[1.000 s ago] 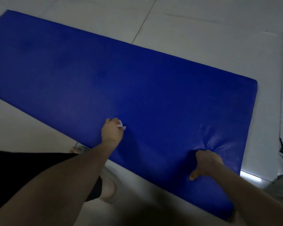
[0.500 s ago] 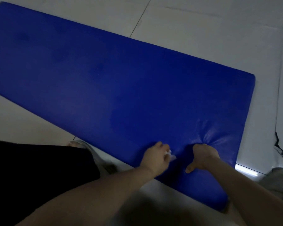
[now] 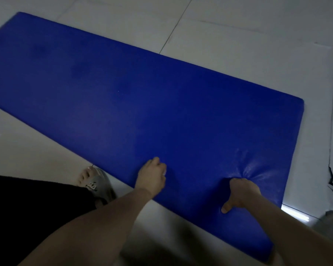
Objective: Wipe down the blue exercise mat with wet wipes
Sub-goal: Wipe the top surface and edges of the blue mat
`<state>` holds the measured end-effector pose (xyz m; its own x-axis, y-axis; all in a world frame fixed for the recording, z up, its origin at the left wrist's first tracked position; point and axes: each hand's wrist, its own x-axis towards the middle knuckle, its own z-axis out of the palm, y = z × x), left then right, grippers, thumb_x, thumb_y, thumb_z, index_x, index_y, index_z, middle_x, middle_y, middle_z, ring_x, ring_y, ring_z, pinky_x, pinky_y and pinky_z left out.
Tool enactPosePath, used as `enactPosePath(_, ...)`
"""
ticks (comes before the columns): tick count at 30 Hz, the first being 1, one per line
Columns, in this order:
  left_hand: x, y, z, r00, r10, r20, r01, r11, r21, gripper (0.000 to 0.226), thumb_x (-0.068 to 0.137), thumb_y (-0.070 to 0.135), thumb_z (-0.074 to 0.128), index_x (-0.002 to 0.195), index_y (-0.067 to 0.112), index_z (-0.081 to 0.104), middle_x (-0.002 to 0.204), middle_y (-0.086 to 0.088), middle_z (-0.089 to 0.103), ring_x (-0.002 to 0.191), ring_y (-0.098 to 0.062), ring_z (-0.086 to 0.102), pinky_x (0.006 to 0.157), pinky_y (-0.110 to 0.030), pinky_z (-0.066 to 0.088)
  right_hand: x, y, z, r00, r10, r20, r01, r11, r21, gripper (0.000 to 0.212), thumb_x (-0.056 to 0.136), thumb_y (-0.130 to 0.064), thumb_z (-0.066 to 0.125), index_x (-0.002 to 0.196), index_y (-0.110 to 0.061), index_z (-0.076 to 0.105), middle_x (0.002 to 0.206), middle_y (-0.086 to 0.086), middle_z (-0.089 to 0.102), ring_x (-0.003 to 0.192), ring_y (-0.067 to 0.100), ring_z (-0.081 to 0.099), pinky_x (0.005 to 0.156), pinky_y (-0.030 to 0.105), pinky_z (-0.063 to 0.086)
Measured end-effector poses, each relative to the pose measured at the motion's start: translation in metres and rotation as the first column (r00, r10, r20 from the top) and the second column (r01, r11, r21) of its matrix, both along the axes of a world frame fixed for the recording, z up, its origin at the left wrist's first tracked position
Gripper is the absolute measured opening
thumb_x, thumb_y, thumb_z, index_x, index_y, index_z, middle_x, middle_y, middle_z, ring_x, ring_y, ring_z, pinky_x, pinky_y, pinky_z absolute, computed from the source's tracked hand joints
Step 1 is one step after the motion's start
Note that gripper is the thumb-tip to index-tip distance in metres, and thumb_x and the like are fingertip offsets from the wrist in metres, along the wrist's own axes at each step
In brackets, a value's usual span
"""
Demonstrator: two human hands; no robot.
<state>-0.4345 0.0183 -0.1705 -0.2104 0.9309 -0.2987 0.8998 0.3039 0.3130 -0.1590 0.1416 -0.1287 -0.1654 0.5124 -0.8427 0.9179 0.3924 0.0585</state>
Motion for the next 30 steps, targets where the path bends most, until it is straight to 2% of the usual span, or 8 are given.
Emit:
enactPosePath(3,-0.043,0.008,0.001,0.941,0.327,-0.091,-0.326,0.945,0.026,0.013,0.091,0.013,0.054,0.079,0.016,0.055,0.099,-0.005,0.050,0.084,-0.026,0.051,0.070,-0.040,0.050,-0.001,-0.001,-0.002,1.000,-0.005,0.000,0.005,1.000,0.004,0.081,0.058,-0.067,0.086,0.115,-0.023,0.049,0.110,-0.004,0.052,0.104,0.017,0.054,0.089,0.032,0.051)
enactPosePath(6,-0.082,0.013,0.003,0.879,0.469,-0.088,-0.470,0.883,0.009,0.011,0.096,0.010,0.056,0.088,0.010,0.064,0.104,-0.007,0.053,0.082,-0.026,0.054,0.070,-0.040,0.049,0.000,-0.002,-0.004,1.000,-0.011,0.016,0.011,1.000,-0.002,0.078,0.056,-0.068,0.086,0.107,-0.025,0.045,0.109,-0.004,0.051,0.104,0.016,0.053,0.088,0.031,0.051)
enactPosePath(9,-0.099,0.017,0.009,0.837,0.547,0.031,-0.546,0.837,-0.037,0.013,0.099,0.009,0.057,0.095,0.012,0.069,0.112,-0.006,0.056,0.080,-0.023,0.054,0.072,-0.035,0.047,0.003,-0.003,-0.005,1.000,-0.021,0.016,0.021,1.000,0.007,0.083,0.055,-0.070,0.085,0.110,-0.023,0.045,0.113,-0.003,0.051,0.098,0.015,0.048,0.082,0.029,0.048)
enactPosePath(12,-0.085,0.005,0.010,0.784,0.580,0.220,-0.576,0.813,-0.091,0.014,0.095,0.006,0.065,0.084,0.014,0.068,0.109,-0.010,0.066,0.085,-0.023,0.060,0.069,-0.024,0.052,0.007,-0.009,-0.007,0.997,-0.062,0.034,0.061,0.998,0.020,0.109,0.053,-0.071,0.085,0.135,-0.013,0.040,0.135,0.009,0.047,0.118,0.024,0.055,0.092,0.036,0.051)
enactPosePath(16,-0.032,-0.015,0.006,0.707,0.595,0.382,-0.611,0.786,-0.095,0.020,0.083,0.024,0.077,0.070,0.029,0.062,0.101,-0.006,0.067,0.088,-0.025,0.066,0.084,-0.039,0.058,0.011,-0.022,-0.006,0.985,-0.170,0.000,0.170,0.985,0.043,0.125,0.060,-0.062,0.087,0.150,-0.006,0.022,0.149,0.018,0.034,0.129,0.034,0.050,0.096,0.041,0.049)
enactPosePath(20,0.053,-0.021,0.013,0.819,0.445,0.363,-0.430,0.894,-0.125,0.025,0.079,0.032,0.086,0.091,0.016,0.070,0.109,-0.006,0.060,0.095,-0.026,0.063,0.089,-0.038,0.053,0.008,-0.034,-0.008,0.952,-0.293,-0.083,0.289,0.955,-0.059,0.136,0.069,-0.054,0.086,0.158,-0.005,-0.003,0.156,0.022,0.021,0.122,0.035,0.055,0.079,0.035,0.056)
enactPosePath(23,0.109,-0.029,0.012,0.939,0.185,0.288,-0.147,0.978,-0.148,0.020,0.092,0.034,0.070,0.098,0.016,0.066,0.113,-0.005,0.054,0.098,-0.028,0.060,0.089,-0.040,0.049,0.003,-0.035,-0.014,0.959,-0.275,-0.067,0.269,0.959,-0.085,0.139,0.068,-0.056,0.086,0.158,-0.006,-0.006,0.159,0.021,0.017,0.128,0.035,0.050,0.088,0.037,0.057)
enactPosePath(30,0.106,-0.038,0.009,0.901,-0.406,0.151,0.426,0.894,-0.140,0.017,0.092,0.019,0.063,0.107,0.012,0.059,0.118,-0.008,0.043,0.106,-0.029,0.046,0.073,-0.042,0.042,-0.002,-0.027,-0.023,0.976,-0.215,-0.022,0.214,0.976,-0.048,0.133,0.057,-0.059,0.090,0.154,-0.006,0.016,0.143,0.014,0.046,0.114,0.029,0.059,0.088,0.043,0.059)
